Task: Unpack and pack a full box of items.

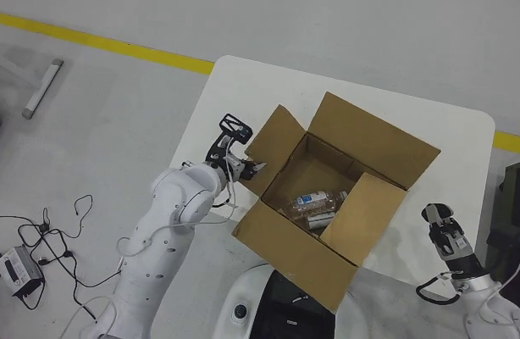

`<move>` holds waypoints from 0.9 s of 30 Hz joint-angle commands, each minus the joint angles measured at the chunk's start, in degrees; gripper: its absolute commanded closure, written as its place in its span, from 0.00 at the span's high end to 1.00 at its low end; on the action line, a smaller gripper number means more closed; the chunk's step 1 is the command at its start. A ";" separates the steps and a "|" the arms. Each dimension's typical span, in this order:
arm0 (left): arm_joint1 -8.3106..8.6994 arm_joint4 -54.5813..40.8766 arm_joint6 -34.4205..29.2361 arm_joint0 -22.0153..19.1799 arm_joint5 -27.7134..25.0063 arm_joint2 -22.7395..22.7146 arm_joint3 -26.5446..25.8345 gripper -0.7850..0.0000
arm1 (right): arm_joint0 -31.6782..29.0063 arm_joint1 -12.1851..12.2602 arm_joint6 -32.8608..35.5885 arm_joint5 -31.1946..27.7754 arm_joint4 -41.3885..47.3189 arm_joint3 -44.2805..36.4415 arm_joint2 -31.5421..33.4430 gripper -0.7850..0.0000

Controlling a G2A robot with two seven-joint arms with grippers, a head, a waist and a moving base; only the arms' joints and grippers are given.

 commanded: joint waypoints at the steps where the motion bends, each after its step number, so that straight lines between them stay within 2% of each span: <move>1: 0.13 3.44 -0.54 0.10 -0.10 0.92 0.14 1.00 | -0.02 -0.06 -0.07 0.12 -0.15 0.23 -0.31 0.00; 8: 0.24 11.48 -0.67 0.82 2.48 3.34 1.61 1.00 | 0.84 -0.30 -0.60 0.79 -1.15 1.35 -1.91 0.00; 20: -0.10 12.87 2.18 2.85 7.61 4.60 4.60 1.00 | 1.03 -0.46 -0.73 1.28 -2.03 2.17 -2.34 0.00; 27: -0.07 13.18 2.78 3.13 7.57 4.11 4.40 1.00 | 0.72 -0.52 -0.66 1.41 -1.82 2.01 -2.11 0.00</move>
